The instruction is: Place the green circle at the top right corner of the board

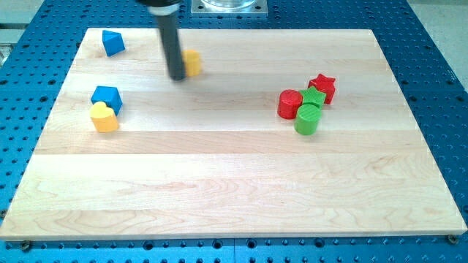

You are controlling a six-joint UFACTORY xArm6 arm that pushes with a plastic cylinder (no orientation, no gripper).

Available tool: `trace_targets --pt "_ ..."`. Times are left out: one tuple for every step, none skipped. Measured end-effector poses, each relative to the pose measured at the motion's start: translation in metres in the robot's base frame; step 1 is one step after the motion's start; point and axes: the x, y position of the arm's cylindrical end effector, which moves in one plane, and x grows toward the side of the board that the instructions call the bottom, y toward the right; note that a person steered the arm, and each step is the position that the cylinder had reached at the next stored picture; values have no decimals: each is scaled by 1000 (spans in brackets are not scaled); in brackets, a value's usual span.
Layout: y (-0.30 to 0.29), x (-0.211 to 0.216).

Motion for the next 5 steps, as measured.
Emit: trace_targets --pt "49 -20" --pt "35 -18" --pt "39 -53" --pt "38 -43" --pt "24 -36"
